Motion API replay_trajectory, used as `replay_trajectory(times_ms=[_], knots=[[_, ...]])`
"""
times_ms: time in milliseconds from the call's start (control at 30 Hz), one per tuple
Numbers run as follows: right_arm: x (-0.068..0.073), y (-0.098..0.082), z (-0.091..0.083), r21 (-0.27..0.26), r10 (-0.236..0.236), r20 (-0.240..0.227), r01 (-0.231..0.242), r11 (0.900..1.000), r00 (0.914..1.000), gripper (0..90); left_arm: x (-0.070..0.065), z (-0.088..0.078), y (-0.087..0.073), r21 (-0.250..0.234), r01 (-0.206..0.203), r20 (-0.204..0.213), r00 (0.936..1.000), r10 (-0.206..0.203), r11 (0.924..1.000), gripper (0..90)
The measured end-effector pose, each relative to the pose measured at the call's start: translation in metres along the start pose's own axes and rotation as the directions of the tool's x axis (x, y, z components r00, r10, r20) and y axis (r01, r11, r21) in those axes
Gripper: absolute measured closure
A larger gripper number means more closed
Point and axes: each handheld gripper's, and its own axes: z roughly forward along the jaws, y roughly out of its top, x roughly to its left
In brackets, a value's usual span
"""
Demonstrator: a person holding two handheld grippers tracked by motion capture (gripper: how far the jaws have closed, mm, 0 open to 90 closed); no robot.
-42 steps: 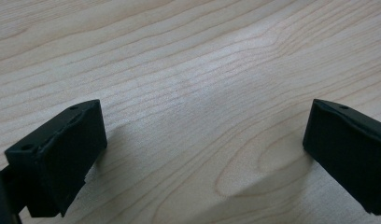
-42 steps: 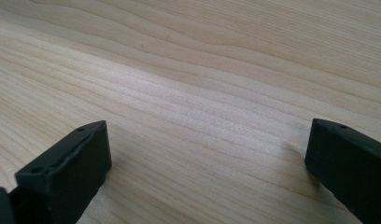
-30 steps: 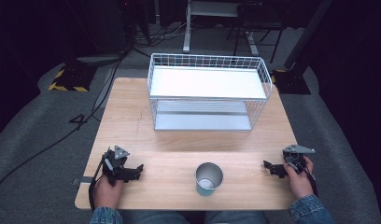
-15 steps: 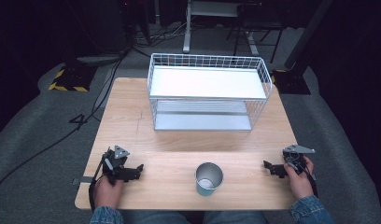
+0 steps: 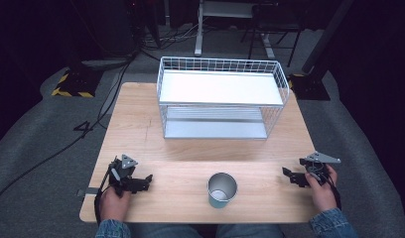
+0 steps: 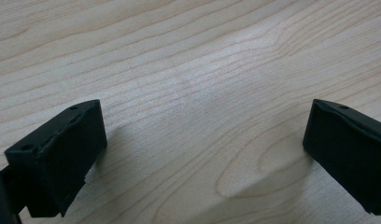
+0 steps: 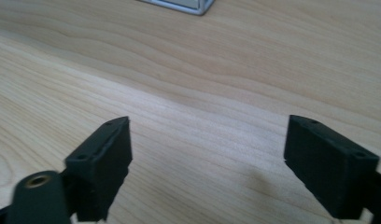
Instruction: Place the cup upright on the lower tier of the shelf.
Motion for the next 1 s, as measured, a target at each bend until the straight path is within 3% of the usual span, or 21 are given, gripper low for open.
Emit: replay_trajectory(times_ms=[700, 833, 1000], knots=[[0.038, 0.017, -0.033, -0.055, -0.077, -0.081, 0.073, 0.996, 0.9937, 15.8, 0.000, 0.000, 0.000, 0.002, 0.000, 0.002, 1.0000, 0.000, 1.0000, 0.0], [0.052, 0.019, -0.039, -0.063, -0.100, -0.114, 0.093, 0.994, 0.9884, 15.7, 0.000, 0.000, 0.000, 0.002, 0.000, 0.002, 1.0000, 0.000, 1.0000, 0.1], [0.072, 0.022, -0.047, -0.080, -0.141, -0.171, 0.129, 0.988, 0.9752, 15.7, 0.000, 0.000, 0.000, -0.001, 0.001, 0.000, 1.0000, -0.001, 1.0000, 0.0]])
